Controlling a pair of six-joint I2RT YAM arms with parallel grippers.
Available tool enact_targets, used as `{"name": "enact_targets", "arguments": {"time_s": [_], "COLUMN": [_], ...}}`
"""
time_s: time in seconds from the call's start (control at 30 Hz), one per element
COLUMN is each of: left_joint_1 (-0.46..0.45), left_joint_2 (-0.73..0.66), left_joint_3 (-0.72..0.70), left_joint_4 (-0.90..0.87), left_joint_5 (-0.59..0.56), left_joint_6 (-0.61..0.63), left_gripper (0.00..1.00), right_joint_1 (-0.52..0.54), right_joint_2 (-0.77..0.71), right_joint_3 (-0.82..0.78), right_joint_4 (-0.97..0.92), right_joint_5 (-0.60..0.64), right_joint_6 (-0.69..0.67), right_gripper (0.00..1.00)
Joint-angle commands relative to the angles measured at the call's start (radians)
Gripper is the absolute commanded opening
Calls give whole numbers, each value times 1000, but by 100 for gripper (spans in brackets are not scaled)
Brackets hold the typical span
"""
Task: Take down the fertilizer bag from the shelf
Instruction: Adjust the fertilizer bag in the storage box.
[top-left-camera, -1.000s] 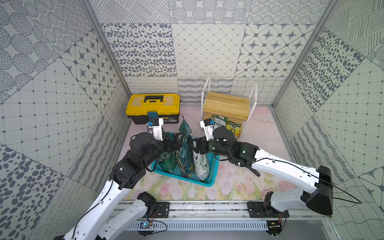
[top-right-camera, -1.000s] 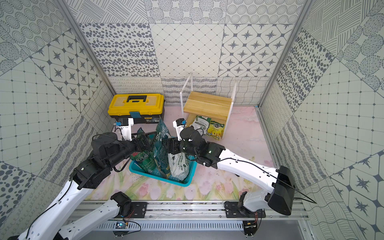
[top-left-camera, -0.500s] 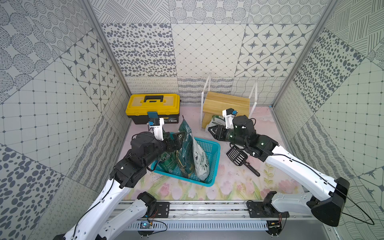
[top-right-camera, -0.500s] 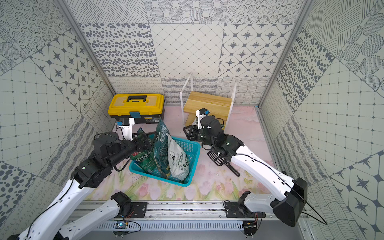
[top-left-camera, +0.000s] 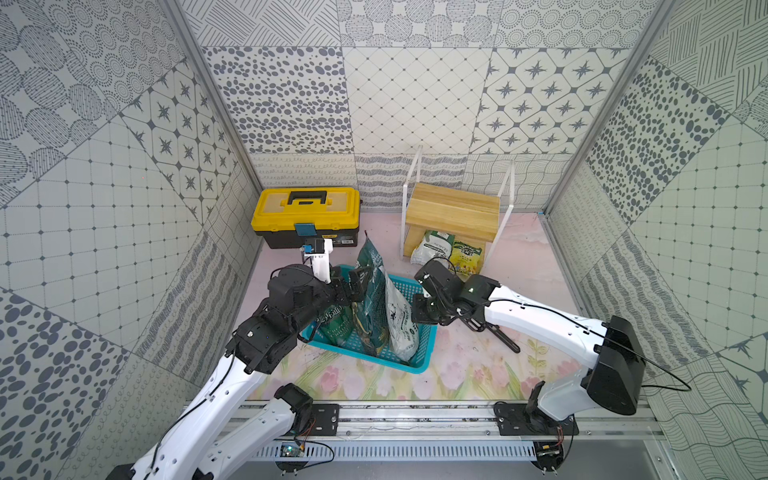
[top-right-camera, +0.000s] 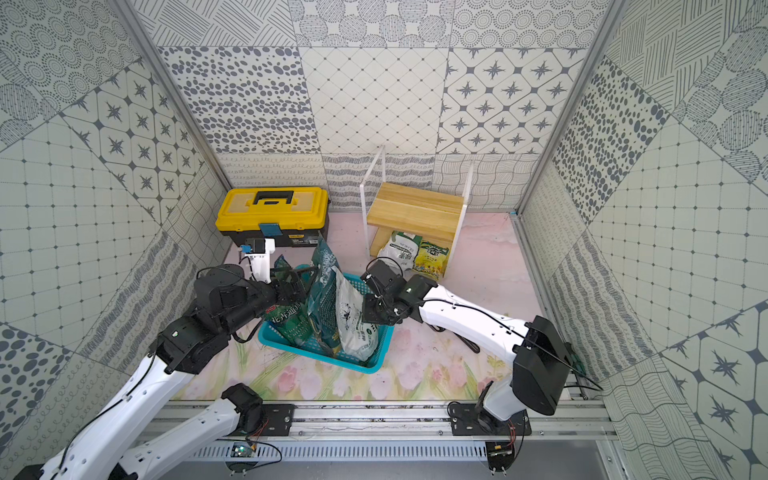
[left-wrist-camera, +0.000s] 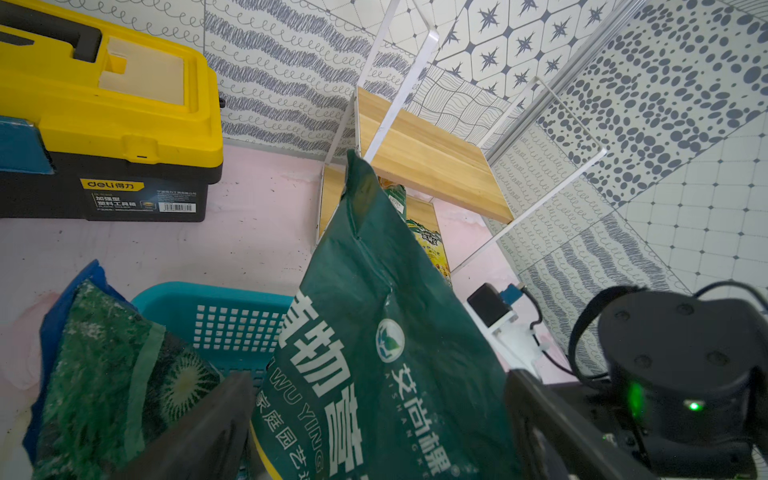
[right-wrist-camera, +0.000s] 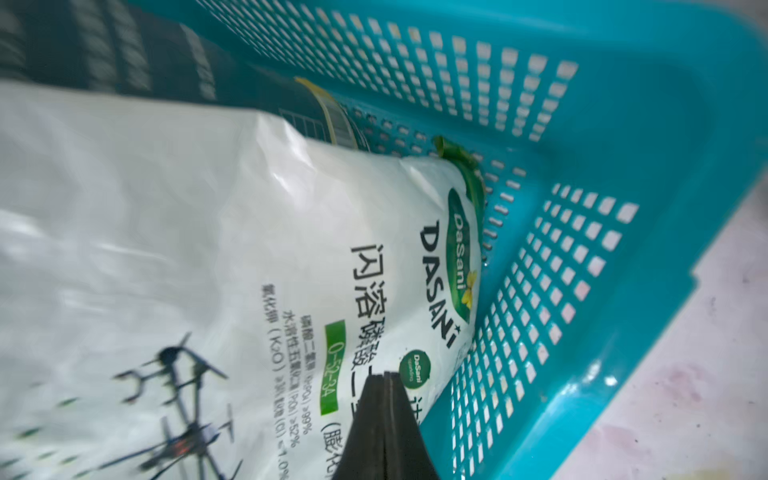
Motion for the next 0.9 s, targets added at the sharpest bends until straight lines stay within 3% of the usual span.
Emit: {"name": "enact_targets", "arguments": {"time_s": [0.0,0.33,0.47,0.8,0.87], "left_joint_1": [2,1,2,2,1], "left_joint_2": [-11,-55,-51,-64,-64], "left_joint_3": [-1,-19,-20,-35,-31], "left_joint_4": [26,17,22,30,26], "left_joint_5": [-26,-66,-63,-64,-64], "left_joint_6": [89,171,156,119,120], "left_gripper": [100,100,100,100,100], "right_joint_1": [16,19,18,5,-2], "right_joint_2": [47,139,175,261,291], "right_joint_3": [12,-13,-15,10,28], "right_joint_4": [-52,-82,-56,-2,12], "right_joint_5": [64,63,22,-62,-77], "right_joint_6": [51,140,132,98,88], "right_gripper": [0,2,7,44,47]}}
